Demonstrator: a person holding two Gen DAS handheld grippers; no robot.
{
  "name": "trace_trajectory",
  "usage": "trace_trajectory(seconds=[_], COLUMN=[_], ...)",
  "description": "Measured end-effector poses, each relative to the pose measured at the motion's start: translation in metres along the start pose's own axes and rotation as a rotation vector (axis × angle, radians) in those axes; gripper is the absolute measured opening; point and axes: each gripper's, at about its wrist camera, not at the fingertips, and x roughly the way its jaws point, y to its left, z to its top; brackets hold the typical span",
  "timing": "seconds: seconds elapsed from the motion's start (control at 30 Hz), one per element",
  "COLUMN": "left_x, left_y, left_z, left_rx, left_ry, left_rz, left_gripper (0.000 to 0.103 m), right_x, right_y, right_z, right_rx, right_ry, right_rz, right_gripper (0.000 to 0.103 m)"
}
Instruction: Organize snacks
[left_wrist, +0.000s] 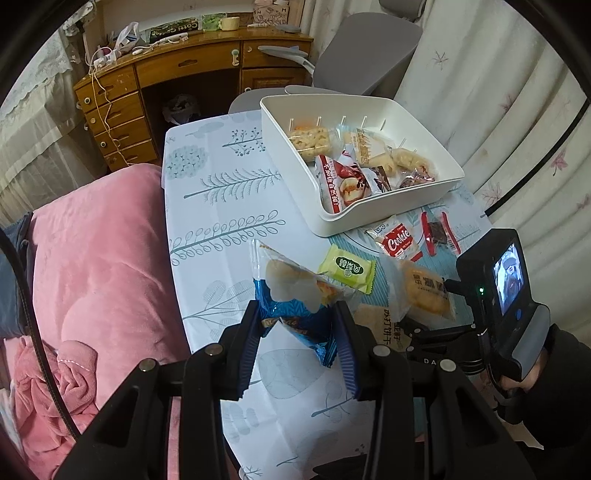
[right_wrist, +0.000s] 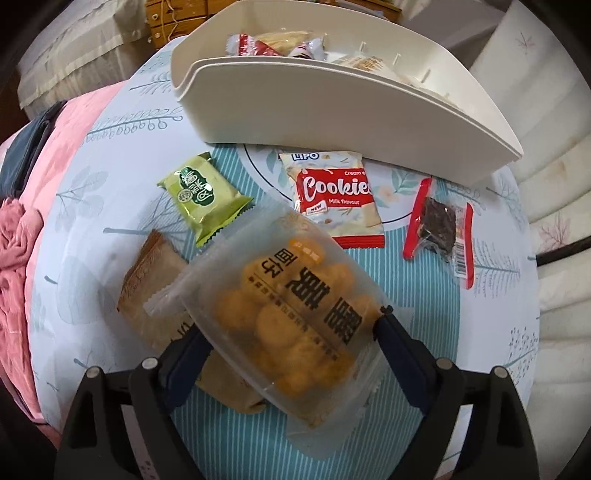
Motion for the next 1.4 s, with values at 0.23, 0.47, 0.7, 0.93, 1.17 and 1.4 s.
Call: trace_trajectory(seconds=[0.23, 0.47, 0.7, 0.93, 1.17, 1.4], left_x=[0.004, 0.005, -0.003, -0.007, -0.005, -0.003], left_y=[-0.001, -0.009, -0.02, -0.042, -0.065, -0.092], left_z=[0.007, 0.02, 0.04, 0.061, 0.083, 0.105], left_rx=[-0.036, -0.093, -0.175, -0.227, -0.255, -0.283], left_ry=[-0.008, -0.029, -0.112, -0.176, -0.217, -0.278], left_rz=[-0.008, -0.002, 0.03, 0.046, 0.067, 0.1], left_gripper=[0.037, 0.037, 0.037, 0.037, 0.037, 0.037], right_x=[0.003, 0.004, 0.0, -0.023, -0.063, -0.098], right_y=[-0.015, -0.053, -0.088, -0.107, -0.128, -0.156], right_z=[0.012, 0.021, 0.031, 0.029, 0.051, 0.085], right_rx=[0.085, 0.236, 0.304, 0.272, 0.189, 0.121], right_ry=[0.096, 0.187, 0.259, 0.314, 0.245, 0.134], right_rz=[0.058, 0.231, 0.36, 0.431, 0.493, 0.516], right_gripper=[0.084, 0.082, 0.071, 0.071, 0.071, 0.071])
